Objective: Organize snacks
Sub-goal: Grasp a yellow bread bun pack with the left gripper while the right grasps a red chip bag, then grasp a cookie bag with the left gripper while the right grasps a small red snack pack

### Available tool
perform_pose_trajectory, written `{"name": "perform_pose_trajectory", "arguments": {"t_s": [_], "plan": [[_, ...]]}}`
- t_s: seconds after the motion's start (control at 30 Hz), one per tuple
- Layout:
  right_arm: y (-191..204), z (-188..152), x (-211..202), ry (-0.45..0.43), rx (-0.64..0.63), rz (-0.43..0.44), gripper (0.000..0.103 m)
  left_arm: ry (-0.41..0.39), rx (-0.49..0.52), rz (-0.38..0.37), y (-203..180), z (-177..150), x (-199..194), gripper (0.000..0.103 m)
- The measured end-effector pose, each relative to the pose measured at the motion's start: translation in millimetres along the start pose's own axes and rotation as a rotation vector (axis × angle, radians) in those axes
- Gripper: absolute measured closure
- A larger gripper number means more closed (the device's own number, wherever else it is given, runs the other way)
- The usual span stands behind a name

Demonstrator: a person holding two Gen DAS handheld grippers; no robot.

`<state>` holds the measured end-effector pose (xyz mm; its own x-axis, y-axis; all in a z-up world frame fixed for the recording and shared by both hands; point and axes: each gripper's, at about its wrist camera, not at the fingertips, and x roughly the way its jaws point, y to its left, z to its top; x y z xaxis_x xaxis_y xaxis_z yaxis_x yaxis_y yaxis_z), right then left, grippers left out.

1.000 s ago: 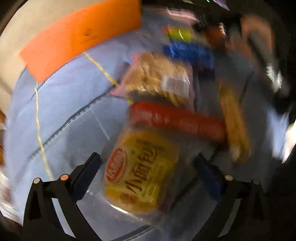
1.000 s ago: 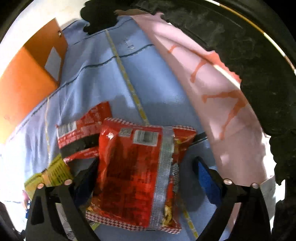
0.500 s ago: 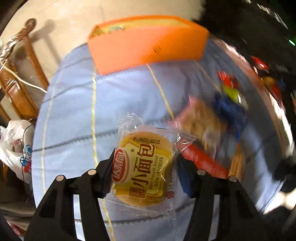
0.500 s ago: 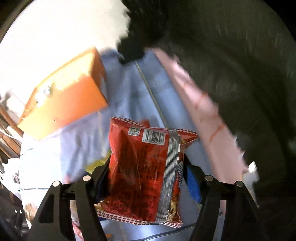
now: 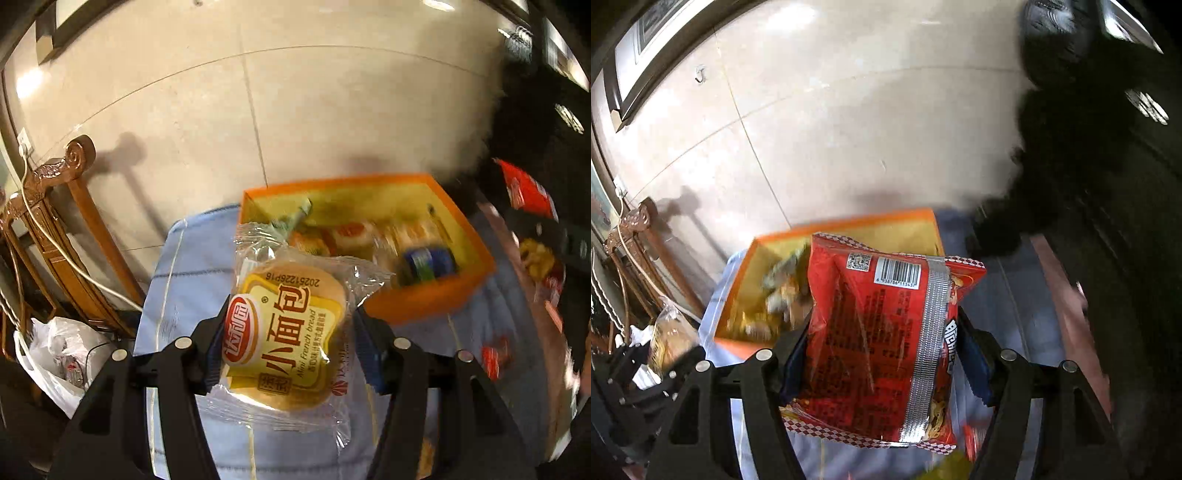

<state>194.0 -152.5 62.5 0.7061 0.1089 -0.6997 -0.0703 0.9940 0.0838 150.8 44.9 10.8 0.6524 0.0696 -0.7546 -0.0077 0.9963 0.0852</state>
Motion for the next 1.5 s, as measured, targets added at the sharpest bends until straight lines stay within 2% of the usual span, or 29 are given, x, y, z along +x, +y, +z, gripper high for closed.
{"name": "perform_pose_trajectory", "arguments": {"t_s": [0.1,0.17,0.23,0.27,0.3,0.33,0.4,0.43,0.5,0.57,0.63,0.67,0.73,0.8,0.83,0.9,0.97,1.0,1.1,1.13,1.2,1.27,1.3,1.33,1.37,1.4,1.43,1.47,1.5], "plan": [[6,25,16,-0.02,-0.019,-0.009,0.033,-0.024,0.009,0.017,2,25,13,0.046],[9,38,28,0.0,-0.019,0.013,0.033,-0.03,0.032,0.04,3,40,25,0.046],[11,49,42,0.02,-0.02,0.039,0.033,-0.019,0.008,0.041,5,50,33,0.045],[13,53,48,0.03,-0.024,0.042,0.032,-0.029,-0.016,0.041,8,55,35,0.036],[14,56,53,0.04,-0.032,0.039,0.016,-0.05,-0.05,0.047,12,58,36,0.004],[15,58,59,0.058,-0.038,-0.012,0.006,-0.075,-0.098,0.062,17,61,37,0.005],[14,55,56,0.051,-0.067,-0.043,0.004,-0.05,-0.12,0.061,16,56,41,0.004],[10,50,49,0.044,-0.095,-0.026,0.004,-0.011,-0.08,0.026,12,48,41,0.004],[-3,35,36,0.058,-0.12,-0.063,0.004,0.025,0.007,0.003,0,18,33,0.004],[-28,8,19,0.079,-0.114,-0.169,0.004,0.042,0.095,-0.012,-12,-16,23,0.004],[-64,-26,13,0.144,-0.067,-0.26,0.004,0.056,0.238,-0.068,-32,-67,11,0.004],[-79,-40,13,0.182,-0.035,-0.288,0.004,0.036,0.298,-0.099,-40,-91,4,0.004],[-112,-79,23,0.295,0.054,-0.295,0.004,0.002,0.382,-0.147,-52,-140,-7,0.004],[-132,-107,35,0.368,0.12,-0.287,0.004,0.075,0.383,-0.229,-60,-178,-6,0.004],[-138,-121,42,0.378,0.126,-0.274,0.004,0.127,0.364,-0.283,-63,-194,-4,0.004],[-140,-139,63,0.429,0.099,-0.277,0.004,0.191,0.355,-0.331,-73,-216,3,0.004],[-140,-150,78,0.478,0.119,-0.292,0.004,0.191,0.376,-0.299,-84,-219,9,0.004],[-143,-153,80,0.445,0.168,-0.273,0.004,0.153,0.376,-0.299,-89,-214,10,0.004],[-145,-154,81,0.412,0.255,-0.271,0.004,0.016,0.347,-0.363,-96,-194,9,0.004],[-146,-156,86,0.42,0.271,-0.247,0.004,-0.007,0.36,-0.387,-101,-191,17,0.004],[-144,-156,96,0.475,0.306,-0.22,0.003,0.065,0.445,-0.408,-116,-195,39,0.004],[-136,-156,96,0.464,0.264,-0.219,0.003,0.156,0.541,-0.419,-130,-211,53,0.004],[-132,-157,97,0.465,0.233,-0.23,0.003,0.168,0.585,-0.452,-133,-218,53,0.004],[-129,-158,96,0.447,0.201,-0.247,0.004,0.154,0.666,-0.435,-139,-229,52,0.004],[-127,-160,92,0.417,0.196,-0.271,0.012,0.138,0.712,-0.398,-143,-236,53,0.004],[-127,-161,84,0.373,0.215,-0.29,0.036,0.108,0.705,-0.408,-141,-237,50,0.011],[-126,-161,77,0.358,0.242,-0.266,0.045,0.15,0.665,-0.43,-138,-234,52,0.015],[-127,-161,73,0.365,0.267,-0.246,0.052,0.198,0.617,-0.444,-135,-229,54,0.027],[-129,-161,71,0.375,0.286,-0.232,0.053,0.221,0.589,-0.435,-132,-224,54,0.033]]}}
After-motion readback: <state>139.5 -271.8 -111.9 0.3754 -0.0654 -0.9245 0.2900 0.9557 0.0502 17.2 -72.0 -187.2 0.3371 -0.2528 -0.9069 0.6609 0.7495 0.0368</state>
